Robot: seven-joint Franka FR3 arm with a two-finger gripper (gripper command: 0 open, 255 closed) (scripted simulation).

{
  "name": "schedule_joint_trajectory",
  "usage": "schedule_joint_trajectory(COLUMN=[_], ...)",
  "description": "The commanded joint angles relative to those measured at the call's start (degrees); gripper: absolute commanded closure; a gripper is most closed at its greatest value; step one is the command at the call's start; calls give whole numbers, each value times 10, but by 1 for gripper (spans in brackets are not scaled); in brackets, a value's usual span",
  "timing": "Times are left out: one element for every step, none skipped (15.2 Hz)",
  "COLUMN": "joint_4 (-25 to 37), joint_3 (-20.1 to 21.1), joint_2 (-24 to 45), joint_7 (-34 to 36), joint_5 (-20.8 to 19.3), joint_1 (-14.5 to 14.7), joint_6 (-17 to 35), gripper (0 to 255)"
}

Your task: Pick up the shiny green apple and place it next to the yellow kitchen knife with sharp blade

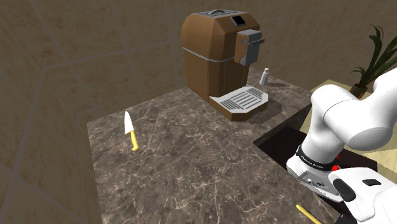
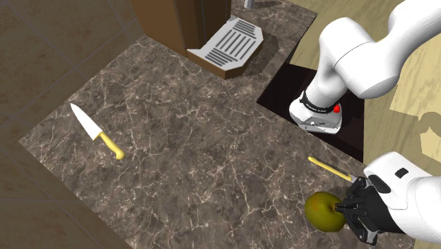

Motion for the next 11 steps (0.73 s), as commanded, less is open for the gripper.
schedule_joint_trajectory(joint_4=[-2,-2,-2,-2,-2,-2,-2,-2,-2,-2,-2], joint_3=[4,4,4,4,4,4,4,4,4,4,4], joint_2=[1,1,1,1,1,1,1,1,1,1,1], joint_7=[0,0,0,0,0,0,0,0,0,0,0], joint_5=[2,2,2,2,2,2,2,2,2,2,2], joint_1=[0,-1,-1,-1,-1,-1,-1,-1,-1,-1,-1], joint_6=[5,5,5,5,5,5,5,5,5,5,5], gripper=[255,255,255,255,255,255,255,0,0,0,0])
